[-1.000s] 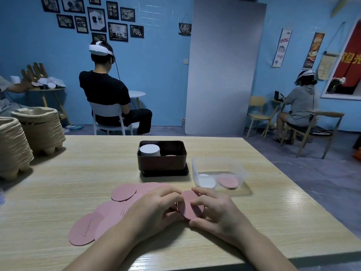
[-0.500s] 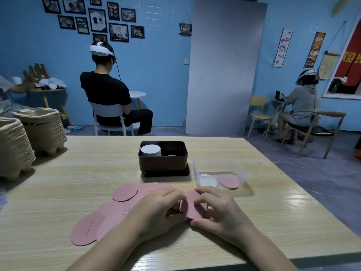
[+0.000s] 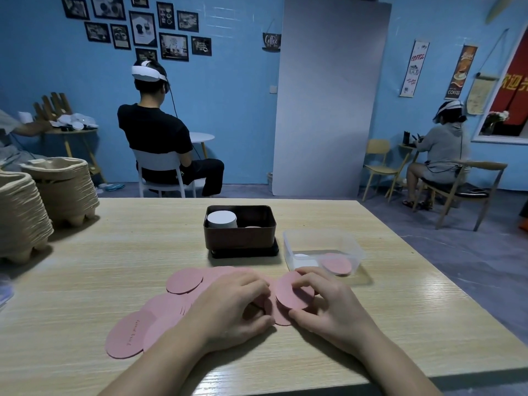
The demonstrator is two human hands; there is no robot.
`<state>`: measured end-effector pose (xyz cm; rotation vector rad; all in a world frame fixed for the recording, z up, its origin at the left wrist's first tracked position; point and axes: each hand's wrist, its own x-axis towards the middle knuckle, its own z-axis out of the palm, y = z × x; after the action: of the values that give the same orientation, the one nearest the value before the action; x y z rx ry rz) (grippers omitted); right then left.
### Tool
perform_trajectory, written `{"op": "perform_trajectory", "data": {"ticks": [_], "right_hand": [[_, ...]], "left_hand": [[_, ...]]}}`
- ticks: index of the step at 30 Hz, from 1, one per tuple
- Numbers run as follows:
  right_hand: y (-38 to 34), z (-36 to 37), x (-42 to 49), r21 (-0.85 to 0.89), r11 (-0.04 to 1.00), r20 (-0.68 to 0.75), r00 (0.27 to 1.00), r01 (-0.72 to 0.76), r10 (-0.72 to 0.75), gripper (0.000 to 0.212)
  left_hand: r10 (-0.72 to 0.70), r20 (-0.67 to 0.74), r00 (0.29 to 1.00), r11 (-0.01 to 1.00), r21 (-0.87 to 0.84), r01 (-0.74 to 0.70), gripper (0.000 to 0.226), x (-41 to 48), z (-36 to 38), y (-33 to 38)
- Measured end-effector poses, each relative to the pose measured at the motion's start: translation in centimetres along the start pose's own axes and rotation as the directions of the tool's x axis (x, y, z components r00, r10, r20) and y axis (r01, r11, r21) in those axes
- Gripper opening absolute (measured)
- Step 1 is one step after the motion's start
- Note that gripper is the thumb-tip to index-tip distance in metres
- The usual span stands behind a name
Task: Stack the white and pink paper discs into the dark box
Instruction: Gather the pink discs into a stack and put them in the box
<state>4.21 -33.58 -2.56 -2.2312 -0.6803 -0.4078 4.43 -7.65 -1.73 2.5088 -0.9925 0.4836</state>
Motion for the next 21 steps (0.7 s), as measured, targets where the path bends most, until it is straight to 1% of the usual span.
{"op": "perform_trajectory", "data": {"ticks": [4,6,11,17,21], "right_hand": [[0.35,-0.32,-0.52,-0.011,0.999,-0.025,0.999,-0.032,0.031,0.031],[0.56,-0.61,-0.87,-0.018,0.999,-0.047,0.998,-0.049,0.048,0.031],[0.43,-0.73,-1.01,-0.019,0.997,-0.074,0.995,-0.069,0.068,0.029],[-0.07,-0.82,-0.91,-0.071,0.997,-0.049,0.998,-0.04,0.037,0.029],[-0.16,-0.8,-0.95,-0.086,0.996,-0.027,0.999,-0.038,0.036,0.029]], "left_hand": [[0.045,0.048,0.998,0.999,0.026,-0.047,0.039,0.05,0.14,-0.01],[0.049,0.041,0.998,0.998,0.026,-0.05,0.04,0.04,0.18,0.05],[0.017,0.002,1.0,1.0,-0.014,-0.017,0.032,-0.02,0.22,-0.02],[-0.025,0.0,1.0,1.0,0.012,0.025,0.045,0.09,0.1,-0.1],[-0.063,0.007,0.998,0.998,0.005,0.063,0.041,0.04,0.17,0.05]]}}
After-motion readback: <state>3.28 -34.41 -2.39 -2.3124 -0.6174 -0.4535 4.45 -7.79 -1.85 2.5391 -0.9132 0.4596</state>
